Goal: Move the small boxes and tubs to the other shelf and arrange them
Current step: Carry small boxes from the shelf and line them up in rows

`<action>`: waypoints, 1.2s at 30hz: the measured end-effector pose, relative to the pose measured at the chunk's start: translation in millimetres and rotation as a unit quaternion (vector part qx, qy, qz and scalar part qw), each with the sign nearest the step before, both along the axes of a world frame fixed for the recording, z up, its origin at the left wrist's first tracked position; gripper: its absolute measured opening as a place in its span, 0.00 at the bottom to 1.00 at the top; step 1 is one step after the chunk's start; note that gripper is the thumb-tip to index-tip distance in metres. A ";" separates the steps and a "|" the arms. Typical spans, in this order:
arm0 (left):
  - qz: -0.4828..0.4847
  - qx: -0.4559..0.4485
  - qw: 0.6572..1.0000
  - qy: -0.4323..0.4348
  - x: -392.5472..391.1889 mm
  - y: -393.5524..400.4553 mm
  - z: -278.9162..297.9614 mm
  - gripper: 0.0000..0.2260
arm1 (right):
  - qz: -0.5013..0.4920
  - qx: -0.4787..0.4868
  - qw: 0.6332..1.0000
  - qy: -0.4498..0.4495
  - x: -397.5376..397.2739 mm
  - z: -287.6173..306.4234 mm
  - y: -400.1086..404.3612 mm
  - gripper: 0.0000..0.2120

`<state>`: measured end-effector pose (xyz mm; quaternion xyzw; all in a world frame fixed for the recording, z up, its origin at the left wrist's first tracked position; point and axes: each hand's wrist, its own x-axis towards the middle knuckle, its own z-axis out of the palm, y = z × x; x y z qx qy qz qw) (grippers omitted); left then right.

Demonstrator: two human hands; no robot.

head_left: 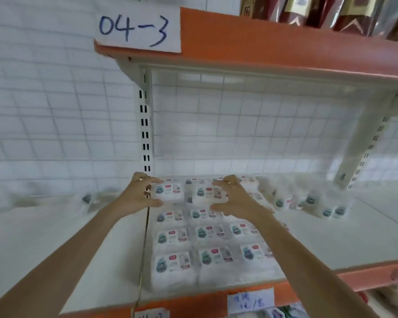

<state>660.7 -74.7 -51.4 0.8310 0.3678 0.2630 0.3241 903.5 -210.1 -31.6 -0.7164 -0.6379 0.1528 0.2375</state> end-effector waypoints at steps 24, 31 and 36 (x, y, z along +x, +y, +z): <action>0.190 -0.156 0.959 -0.144 28.1 -18.8 -36.2 0.28 | 0.101 0.000 0.995 0.008 25.4 -35.7 59.0 0.25; 0.173 -0.188 0.952 -0.167 27.0 -15.6 -35.0 0.27 | 0.069 -0.011 0.998 0.010 13.9 -29.7 57.9 0.22; 0.184 -0.173 0.957 -0.141 33.6 -25.2 -29.4 0.28 | 0.042 -0.019 0.999 -0.013 7.6 -31.0 50.0 0.22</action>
